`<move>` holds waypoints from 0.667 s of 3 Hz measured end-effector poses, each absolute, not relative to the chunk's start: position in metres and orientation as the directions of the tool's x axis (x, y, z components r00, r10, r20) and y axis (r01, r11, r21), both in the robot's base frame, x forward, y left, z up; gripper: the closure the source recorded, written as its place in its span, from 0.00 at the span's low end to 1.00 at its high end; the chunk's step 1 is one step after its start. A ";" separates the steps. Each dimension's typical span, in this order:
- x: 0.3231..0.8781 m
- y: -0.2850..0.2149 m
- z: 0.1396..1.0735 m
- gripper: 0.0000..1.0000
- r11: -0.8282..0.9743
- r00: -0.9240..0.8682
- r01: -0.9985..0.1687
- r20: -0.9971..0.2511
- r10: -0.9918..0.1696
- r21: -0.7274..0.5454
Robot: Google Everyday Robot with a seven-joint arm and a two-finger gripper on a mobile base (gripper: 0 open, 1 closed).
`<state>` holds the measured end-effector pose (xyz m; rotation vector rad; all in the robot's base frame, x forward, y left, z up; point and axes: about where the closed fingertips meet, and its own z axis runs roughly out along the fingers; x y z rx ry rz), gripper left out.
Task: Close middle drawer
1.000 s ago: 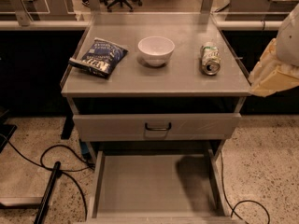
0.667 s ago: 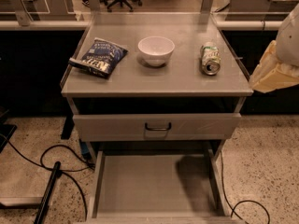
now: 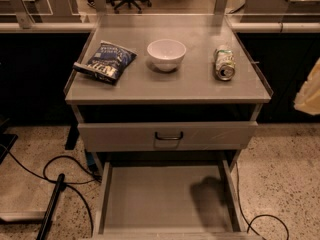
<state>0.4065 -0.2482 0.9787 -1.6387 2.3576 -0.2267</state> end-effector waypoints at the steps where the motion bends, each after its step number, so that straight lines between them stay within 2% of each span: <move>1: 0.367 -0.277 0.943 1.00 0.431 -0.431 -0.876 -0.050 -0.901 -0.215; 2: 0.329 -0.301 0.881 1.00 0.486 -0.490 -0.868 0.025 -0.871 -0.101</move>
Offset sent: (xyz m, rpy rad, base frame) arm -0.1199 -0.0808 -0.1568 -0.0768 0.3810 -0.2430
